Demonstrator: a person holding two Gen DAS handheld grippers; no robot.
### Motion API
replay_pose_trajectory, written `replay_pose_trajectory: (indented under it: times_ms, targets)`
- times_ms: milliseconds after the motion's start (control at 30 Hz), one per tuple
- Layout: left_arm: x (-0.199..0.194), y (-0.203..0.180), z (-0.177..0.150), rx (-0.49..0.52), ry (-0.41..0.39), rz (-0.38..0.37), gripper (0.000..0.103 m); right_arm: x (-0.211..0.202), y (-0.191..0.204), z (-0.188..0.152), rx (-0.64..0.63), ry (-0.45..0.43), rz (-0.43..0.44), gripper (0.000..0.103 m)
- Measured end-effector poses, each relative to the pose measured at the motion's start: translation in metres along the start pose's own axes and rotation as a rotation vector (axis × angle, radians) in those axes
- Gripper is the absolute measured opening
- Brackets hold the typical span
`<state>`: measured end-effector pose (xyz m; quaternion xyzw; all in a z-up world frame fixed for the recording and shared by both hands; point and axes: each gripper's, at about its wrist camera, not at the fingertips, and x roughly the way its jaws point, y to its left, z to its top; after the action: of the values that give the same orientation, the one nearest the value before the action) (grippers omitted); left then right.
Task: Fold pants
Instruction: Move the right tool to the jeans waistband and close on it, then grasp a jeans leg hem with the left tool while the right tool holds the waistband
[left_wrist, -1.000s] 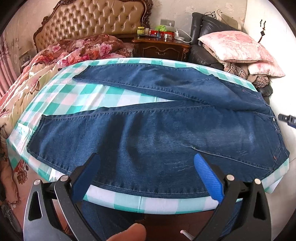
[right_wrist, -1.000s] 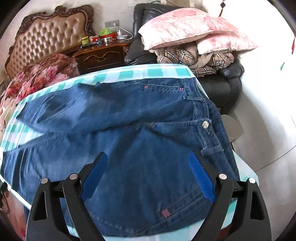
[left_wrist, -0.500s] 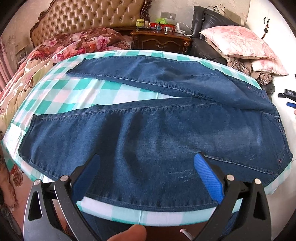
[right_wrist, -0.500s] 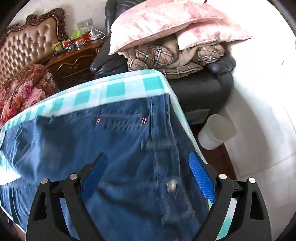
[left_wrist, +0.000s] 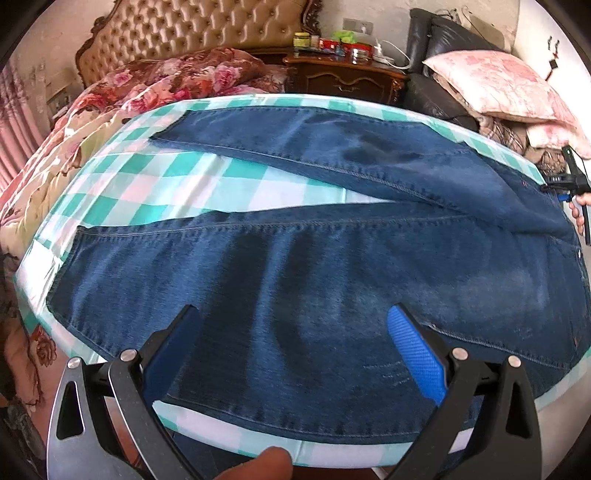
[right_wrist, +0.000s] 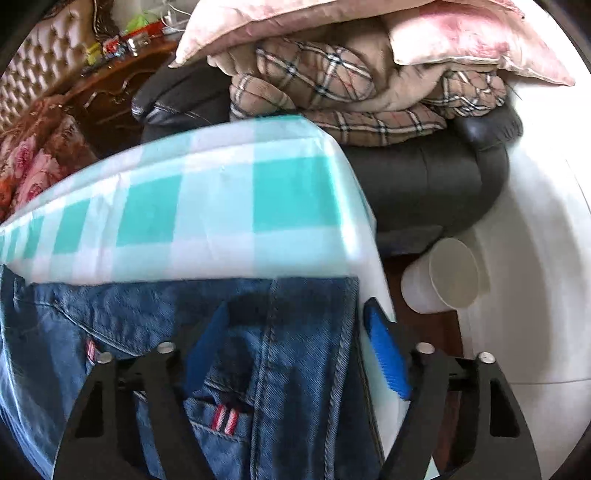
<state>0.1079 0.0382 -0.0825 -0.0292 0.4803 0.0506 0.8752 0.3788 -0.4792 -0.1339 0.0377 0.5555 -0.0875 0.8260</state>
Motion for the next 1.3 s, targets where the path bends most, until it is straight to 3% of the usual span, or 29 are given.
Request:
replay_pose_trajectory:
  times_ms: [33, 100, 200, 367, 533, 733, 900, 1100, 1267, 1300]
  targets:
    - [0.000, 0.002, 0.000, -0.005, -0.001, 0.002, 0.102, 0.001, 0.000, 0.002, 0.010, 0.003, 0.016, 0.060]
    - [0.005, 0.005, 0.000, -0.010, 0.013, 0.008, 0.102, -0.001, 0.005, 0.006, -0.015, -0.004, 0.038, 0.027]
    - [0.009, 0.007, 0.003, -0.015, 0.020, 0.001, 0.102, -0.010, 0.015, 0.007, -0.041, -0.018, 0.021, 0.018]
    - [0.006, 0.019, 0.010, -0.035, 0.002, 0.013, 0.102, -0.056, 0.004, 0.004, 0.038, -0.135, 0.091, 0.017]
    - [0.002, 0.043, 0.014, -0.089, -0.006, 0.022, 0.102, -0.133, 0.007, -0.014, 0.032, -0.261, 0.164, 0.016]
    - [-0.012, 0.061, 0.010, -0.124, -0.031, 0.028, 0.102, -0.226, 0.018, -0.067, -0.014, -0.383, 0.265, 0.015]
    - [-0.015, 0.076, 0.013, -0.142, -0.036, -0.009, 0.101, -0.255, 0.018, -0.116, 0.005, -0.394, 0.324, 0.015]
    - [0.004, 0.107, 0.058, -0.181, -0.022, -0.099, 0.101, -0.256, 0.014, -0.177, 0.042, -0.370, 0.390, 0.015]
    - [0.053, 0.140, 0.141, -0.308, 0.024, -0.269, 0.100, -0.251, 0.006, -0.209, 0.093, -0.352, 0.427, 0.015]
    - [0.062, 0.143, 0.154, -0.324, 0.032, -0.286, 0.094, -0.251, 0.004, -0.213, 0.101, -0.352, 0.432, 0.015]
